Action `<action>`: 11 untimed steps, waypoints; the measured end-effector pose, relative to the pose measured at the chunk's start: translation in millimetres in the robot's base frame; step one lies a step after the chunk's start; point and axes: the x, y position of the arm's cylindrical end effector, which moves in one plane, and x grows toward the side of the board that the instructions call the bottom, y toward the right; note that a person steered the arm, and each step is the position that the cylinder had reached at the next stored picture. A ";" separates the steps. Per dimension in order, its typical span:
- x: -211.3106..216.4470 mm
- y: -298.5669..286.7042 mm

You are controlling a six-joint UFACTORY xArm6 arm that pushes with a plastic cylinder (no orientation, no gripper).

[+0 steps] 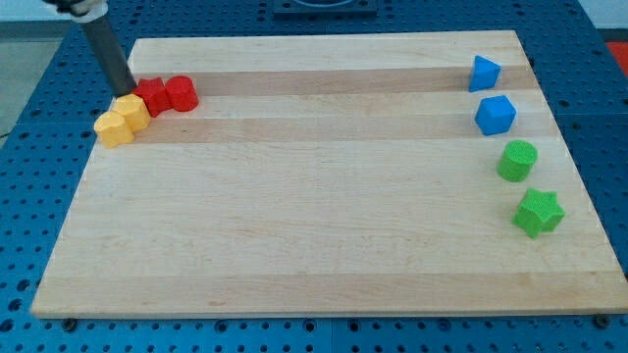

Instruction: Push red star towards center left

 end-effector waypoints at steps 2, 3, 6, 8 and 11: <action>19.7 -29.0; -39.6 -16.2; -9.9 55.8; -7.2 40.2; -6.7 -29.1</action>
